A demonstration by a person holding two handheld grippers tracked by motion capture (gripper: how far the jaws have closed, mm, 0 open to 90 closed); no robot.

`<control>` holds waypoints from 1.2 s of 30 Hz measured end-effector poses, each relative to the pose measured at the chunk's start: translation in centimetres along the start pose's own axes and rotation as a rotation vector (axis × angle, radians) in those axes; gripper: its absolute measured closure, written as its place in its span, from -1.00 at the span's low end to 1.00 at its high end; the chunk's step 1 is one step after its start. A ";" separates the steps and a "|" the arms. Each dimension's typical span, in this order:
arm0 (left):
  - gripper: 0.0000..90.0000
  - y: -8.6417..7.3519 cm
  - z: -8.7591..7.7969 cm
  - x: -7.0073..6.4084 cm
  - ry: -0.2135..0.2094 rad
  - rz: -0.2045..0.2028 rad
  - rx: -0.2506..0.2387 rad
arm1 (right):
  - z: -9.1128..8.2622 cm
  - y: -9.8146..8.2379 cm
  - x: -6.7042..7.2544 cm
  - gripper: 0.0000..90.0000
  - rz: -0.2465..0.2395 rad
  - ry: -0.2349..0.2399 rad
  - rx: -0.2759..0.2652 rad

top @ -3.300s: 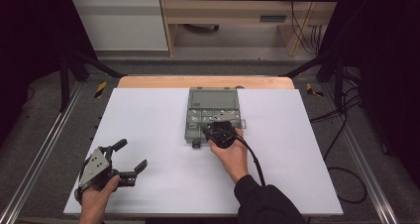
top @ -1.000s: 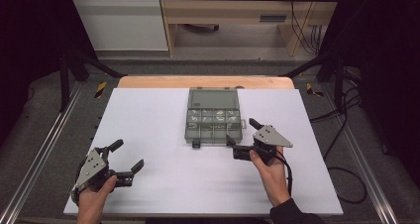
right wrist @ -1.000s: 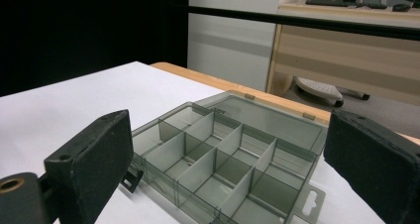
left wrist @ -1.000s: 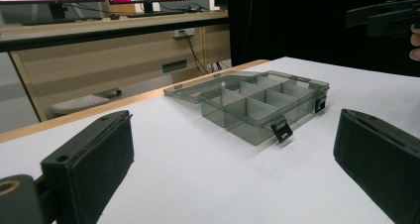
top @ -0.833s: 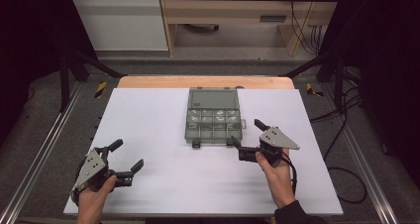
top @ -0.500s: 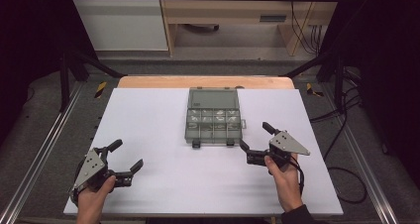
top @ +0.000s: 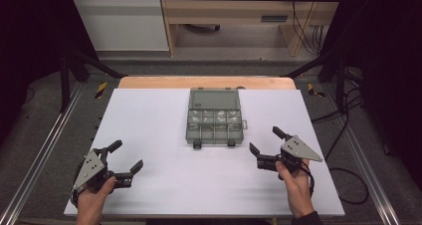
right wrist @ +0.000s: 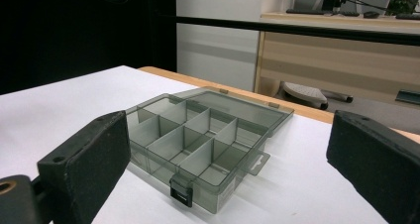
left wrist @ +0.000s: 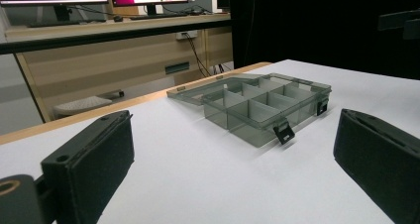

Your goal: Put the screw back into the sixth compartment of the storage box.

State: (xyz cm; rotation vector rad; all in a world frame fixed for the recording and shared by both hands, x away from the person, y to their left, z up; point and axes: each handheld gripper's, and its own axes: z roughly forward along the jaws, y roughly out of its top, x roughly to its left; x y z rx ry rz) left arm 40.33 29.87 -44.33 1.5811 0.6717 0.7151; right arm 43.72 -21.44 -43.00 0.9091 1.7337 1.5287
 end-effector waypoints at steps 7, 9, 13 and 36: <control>-0.95 0.0 0.0 0.0 -0.003 0.001 0.000 | -0.7 -0.2 -0.5 -0.88 -0.001 -0.014 0.002; -0.95 0.0 0.0 0.0 -0.002 0.001 0.001 | -0.9 -0.3 -0.6 -0.91 -0.004 -0.017 0.000; -0.96 0.0 0.0 0.0 -0.003 -0.002 -0.002 | -1.6 -0.4 -0.9 -0.96 -0.009 -0.023 0.004; -0.97 0.4 -0.3 -0.1 -0.015 0.012 -0.018 | -4.1 -2.3 -2.2 -0.94 -0.034 -0.023 0.003</control>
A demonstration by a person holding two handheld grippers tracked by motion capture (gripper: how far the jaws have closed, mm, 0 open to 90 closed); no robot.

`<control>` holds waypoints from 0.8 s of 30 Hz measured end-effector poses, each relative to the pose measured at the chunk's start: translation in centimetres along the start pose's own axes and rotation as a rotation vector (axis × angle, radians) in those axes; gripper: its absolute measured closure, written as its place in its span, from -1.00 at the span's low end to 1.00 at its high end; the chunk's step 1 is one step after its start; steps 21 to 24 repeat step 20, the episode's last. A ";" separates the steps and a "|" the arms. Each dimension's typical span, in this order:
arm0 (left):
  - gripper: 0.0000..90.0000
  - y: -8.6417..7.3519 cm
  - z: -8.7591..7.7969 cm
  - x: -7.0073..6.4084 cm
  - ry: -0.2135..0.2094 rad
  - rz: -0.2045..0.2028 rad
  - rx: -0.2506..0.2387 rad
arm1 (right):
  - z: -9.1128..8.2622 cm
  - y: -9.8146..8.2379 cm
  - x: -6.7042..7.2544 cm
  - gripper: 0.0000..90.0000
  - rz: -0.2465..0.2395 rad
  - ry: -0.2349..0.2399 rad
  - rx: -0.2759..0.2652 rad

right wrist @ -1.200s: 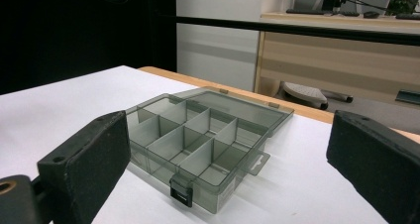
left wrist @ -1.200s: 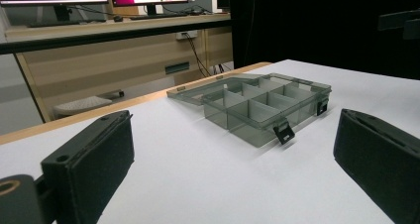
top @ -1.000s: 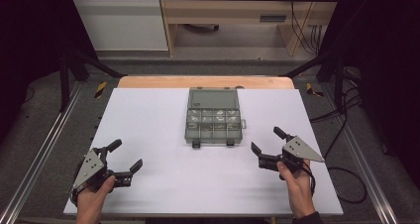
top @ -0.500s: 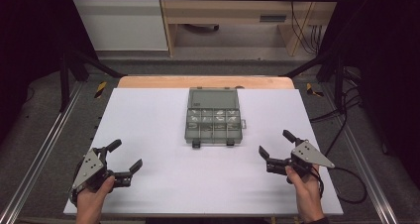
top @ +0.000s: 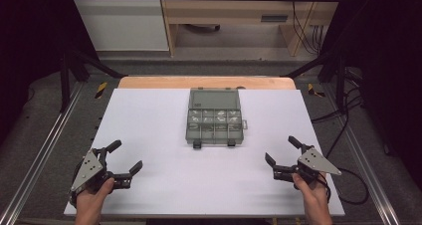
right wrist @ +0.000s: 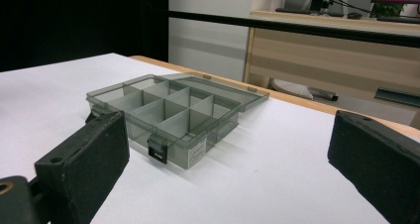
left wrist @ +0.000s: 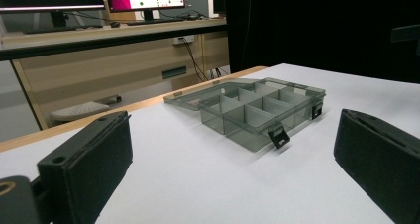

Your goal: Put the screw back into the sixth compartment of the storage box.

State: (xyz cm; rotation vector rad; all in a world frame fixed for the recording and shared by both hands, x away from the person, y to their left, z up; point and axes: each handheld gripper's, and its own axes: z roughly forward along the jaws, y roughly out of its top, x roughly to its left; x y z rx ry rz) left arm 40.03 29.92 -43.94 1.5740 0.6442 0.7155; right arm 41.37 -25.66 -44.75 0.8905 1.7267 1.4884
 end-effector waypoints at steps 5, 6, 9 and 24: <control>-0.98 0.0 0.0 0.0 -0.010 0.002 -0.005 | -0.3 -0.9 0.0 -0.94 -0.008 0.021 -0.005; -0.98 0.0 0.0 0.0 -0.012 0.002 -0.006 | -0.4 -1.0 0.0 -0.94 -0.009 0.029 0.000; -0.99 0.0 0.0 -0.1 -0.014 0.009 -0.009 | -0.2 -1.5 0.0 -0.94 -0.014 0.040 -0.011; -0.98 0.0 0.1 -0.2 -0.016 0.059 -0.030 | 0.7 -2.6 0.5 -0.94 0.001 0.098 0.005</control>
